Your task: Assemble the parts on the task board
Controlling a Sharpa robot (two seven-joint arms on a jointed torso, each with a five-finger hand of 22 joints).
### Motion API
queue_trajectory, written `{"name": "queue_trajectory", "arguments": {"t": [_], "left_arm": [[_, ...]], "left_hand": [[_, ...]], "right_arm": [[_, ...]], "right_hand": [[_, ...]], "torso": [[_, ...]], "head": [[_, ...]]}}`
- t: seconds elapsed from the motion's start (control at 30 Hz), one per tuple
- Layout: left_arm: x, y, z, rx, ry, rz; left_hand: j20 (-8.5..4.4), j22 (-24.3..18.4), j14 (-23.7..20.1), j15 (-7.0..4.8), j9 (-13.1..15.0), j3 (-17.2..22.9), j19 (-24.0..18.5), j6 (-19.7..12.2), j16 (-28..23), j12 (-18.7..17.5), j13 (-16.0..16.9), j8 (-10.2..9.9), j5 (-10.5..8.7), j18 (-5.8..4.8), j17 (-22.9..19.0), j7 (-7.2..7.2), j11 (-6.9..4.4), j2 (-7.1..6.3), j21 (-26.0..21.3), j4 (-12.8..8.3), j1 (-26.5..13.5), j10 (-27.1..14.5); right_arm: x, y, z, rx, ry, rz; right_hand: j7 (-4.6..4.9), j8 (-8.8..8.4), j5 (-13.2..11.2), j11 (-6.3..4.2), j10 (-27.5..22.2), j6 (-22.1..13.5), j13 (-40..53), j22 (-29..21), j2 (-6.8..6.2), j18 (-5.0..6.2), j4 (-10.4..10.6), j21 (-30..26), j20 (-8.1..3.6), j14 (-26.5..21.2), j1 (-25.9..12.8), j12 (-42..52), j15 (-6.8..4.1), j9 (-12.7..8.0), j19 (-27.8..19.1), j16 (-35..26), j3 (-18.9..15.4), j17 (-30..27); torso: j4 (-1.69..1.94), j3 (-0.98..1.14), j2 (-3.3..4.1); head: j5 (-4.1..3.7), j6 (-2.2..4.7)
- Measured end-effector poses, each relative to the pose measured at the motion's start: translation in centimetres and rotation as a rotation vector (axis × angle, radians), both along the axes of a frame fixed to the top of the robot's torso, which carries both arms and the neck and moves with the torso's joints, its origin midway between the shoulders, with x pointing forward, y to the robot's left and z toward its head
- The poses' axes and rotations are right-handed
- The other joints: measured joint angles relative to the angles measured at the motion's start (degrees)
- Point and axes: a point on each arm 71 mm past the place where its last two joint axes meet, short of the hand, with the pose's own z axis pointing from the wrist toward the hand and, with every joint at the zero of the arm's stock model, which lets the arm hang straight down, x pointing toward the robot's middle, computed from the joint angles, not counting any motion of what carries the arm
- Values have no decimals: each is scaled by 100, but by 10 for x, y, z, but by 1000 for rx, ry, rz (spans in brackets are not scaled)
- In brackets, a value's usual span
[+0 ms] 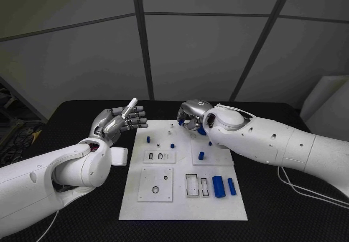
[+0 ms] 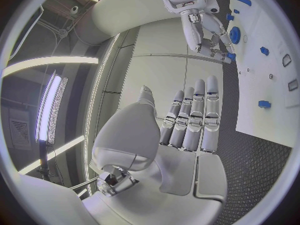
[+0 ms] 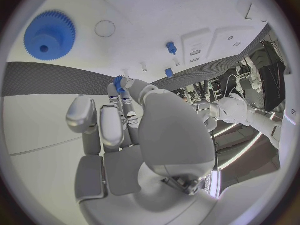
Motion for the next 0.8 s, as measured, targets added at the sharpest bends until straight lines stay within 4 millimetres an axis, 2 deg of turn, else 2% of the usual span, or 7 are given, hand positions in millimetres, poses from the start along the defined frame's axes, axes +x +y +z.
{"name": "queue_trajectory", "arguments": {"t": [0.33,0.8], "left_arm": [[1,-1,1,0,0,-1],[1,-3,2,-2,-3,-6]], "left_hand": [[0,0,0,0,0,-2,0,0,-11,0,0,-13,0,0,4,0,0,21,0,-16,21,0],[0,0,0,0,0,-8,0,0,-21,0,0,-13,0,0,11,0,0,21,0,-23,20,0]], "right_arm": [[6,14,-2,5,-1,-2],[10,24,-5,-1,10,-5]], "right_hand": [[0,-1,0,0,0,0,0,12,-32,0,1,22,0,0,-32,-2,0,-2,0,0,1,-18],[0,-7,-9,0,0,-1,-1,12,-56,1,19,23,0,0,-56,-23,0,-6,0,0,17,-30]], "torso": [[24,-12,19],[25,-15,32]], "head": [[8,5],[35,-6]]}}
